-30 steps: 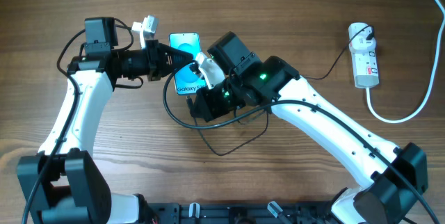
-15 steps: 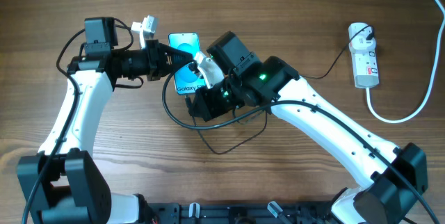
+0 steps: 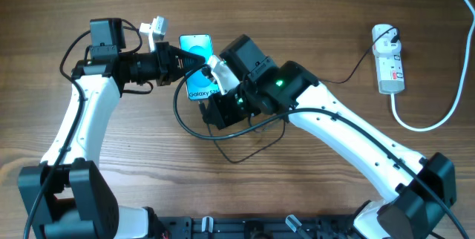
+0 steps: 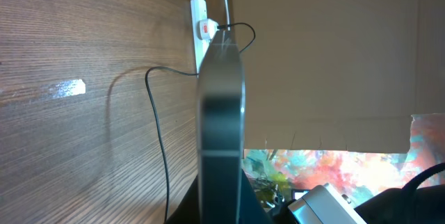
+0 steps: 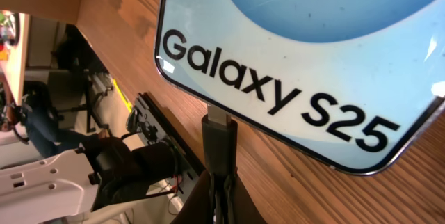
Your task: Plug charger to phone and switch on socket
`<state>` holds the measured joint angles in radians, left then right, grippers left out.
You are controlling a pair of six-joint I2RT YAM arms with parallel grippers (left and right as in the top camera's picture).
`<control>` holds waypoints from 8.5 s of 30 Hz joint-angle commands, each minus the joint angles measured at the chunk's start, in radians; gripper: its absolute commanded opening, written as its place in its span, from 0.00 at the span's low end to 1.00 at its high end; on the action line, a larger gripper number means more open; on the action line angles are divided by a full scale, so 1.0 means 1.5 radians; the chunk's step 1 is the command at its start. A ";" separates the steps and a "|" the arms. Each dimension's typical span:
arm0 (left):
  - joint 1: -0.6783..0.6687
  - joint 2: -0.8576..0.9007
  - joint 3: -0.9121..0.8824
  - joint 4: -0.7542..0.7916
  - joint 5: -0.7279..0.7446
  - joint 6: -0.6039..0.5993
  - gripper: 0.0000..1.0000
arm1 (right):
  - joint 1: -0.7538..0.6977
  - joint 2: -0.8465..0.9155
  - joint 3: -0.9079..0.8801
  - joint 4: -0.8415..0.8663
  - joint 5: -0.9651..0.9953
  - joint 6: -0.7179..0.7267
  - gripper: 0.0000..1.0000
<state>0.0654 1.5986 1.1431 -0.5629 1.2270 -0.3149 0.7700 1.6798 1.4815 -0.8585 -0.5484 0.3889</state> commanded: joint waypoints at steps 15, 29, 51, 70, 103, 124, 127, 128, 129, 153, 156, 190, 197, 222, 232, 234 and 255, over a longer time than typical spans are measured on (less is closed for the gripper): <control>-0.001 -0.010 0.003 -0.001 0.024 0.013 0.04 | -0.030 -0.010 -0.001 0.006 0.037 0.004 0.04; -0.001 -0.010 0.003 -0.001 0.024 0.013 0.04 | -0.030 -0.010 -0.001 0.031 0.037 0.040 0.04; -0.001 -0.010 0.003 -0.011 0.024 0.013 0.04 | -0.030 -0.010 -0.001 0.126 0.057 0.036 0.04; -0.001 -0.010 0.003 -0.011 -0.020 0.016 0.04 | -0.054 -0.010 -0.001 0.090 0.080 0.064 0.04; -0.001 -0.010 0.003 -0.016 -0.134 -0.156 0.04 | -0.054 -0.010 -0.001 0.047 0.082 -0.002 0.04; 0.120 -0.010 0.003 -0.014 -0.201 -0.283 0.04 | -0.049 0.001 -0.001 0.063 0.102 -0.016 0.71; 0.200 -0.010 0.003 -0.053 -0.201 -0.280 0.04 | -0.031 0.039 -0.001 0.080 0.153 -0.016 0.76; 0.217 -0.010 0.003 -0.068 -0.201 -0.271 0.04 | -0.022 0.054 -0.001 0.089 0.170 -0.016 0.76; 0.237 -0.010 0.003 -0.089 -0.201 -0.250 0.04 | -0.013 0.070 -0.001 0.099 0.186 -0.016 0.76; 0.294 -0.010 0.003 -0.251 -0.304 -0.056 0.04 | 0.077 0.340 0.000 -0.022 0.483 0.026 0.09; 0.294 -0.010 0.003 -0.248 -0.304 -0.056 0.04 | 0.055 0.339 0.006 -0.081 0.426 0.019 0.17; 0.294 -0.010 0.003 -0.252 -0.321 -0.056 0.04 | -0.001 0.339 0.006 -0.029 0.311 0.105 0.04; 0.294 -0.011 0.003 -0.247 -0.223 -0.004 0.04 | -0.041 0.231 0.007 -0.016 0.173 -0.030 0.04; 0.115 -0.169 0.003 -0.078 -0.058 -0.023 0.04 | -0.011 -0.009 0.006 0.030 -0.151 -0.117 0.04; 0.097 -0.169 0.003 -0.068 -0.111 -0.079 0.04 | -0.010 -0.009 0.006 0.052 -0.098 -0.049 0.04; 0.097 -0.169 0.003 -0.068 -0.111 -0.072 0.04 | -0.010 -0.009 0.006 0.053 -0.098 -0.048 0.04; 0.072 -0.169 0.003 -0.051 -0.108 -0.057 0.04 | -0.009 -0.009 0.006 0.061 -0.098 -0.047 0.04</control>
<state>0.1764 1.3594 1.1473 -0.6468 1.0412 -0.4126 0.7521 1.6569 1.4887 -0.7719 -0.7017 0.3134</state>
